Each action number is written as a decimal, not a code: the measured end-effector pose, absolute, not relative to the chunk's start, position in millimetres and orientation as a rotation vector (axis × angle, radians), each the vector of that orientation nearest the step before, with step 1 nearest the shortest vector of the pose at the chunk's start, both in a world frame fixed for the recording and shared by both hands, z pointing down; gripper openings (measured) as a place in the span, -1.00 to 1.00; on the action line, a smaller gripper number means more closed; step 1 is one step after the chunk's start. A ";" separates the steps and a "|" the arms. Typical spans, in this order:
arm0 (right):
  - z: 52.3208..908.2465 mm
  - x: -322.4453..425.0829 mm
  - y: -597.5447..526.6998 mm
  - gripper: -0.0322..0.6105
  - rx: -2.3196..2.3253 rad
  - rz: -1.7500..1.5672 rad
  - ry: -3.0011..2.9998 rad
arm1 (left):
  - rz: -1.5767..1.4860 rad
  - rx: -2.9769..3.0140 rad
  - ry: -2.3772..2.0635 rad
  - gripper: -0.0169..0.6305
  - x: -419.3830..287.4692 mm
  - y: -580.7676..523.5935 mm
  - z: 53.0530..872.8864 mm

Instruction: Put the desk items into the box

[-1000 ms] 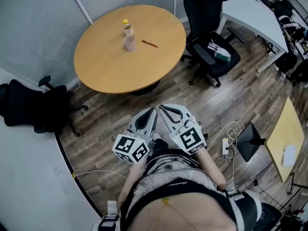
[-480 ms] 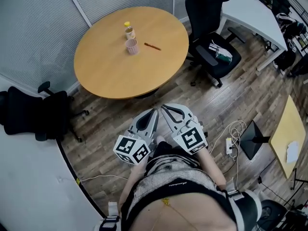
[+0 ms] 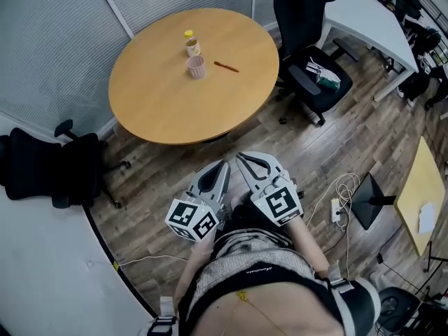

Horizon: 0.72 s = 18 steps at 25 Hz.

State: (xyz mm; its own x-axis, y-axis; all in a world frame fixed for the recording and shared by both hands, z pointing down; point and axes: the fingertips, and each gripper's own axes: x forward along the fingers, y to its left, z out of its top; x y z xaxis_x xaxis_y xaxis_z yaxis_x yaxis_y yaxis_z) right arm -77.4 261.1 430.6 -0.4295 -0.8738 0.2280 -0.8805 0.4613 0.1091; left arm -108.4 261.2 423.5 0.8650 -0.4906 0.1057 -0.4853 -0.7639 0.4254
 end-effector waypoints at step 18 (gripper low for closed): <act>437.6 -72.3 191.0 -0.82 1.402 0.077 -2.499 | -0.017 2.535 -0.792 -0.94 -104.2 195.8 430.3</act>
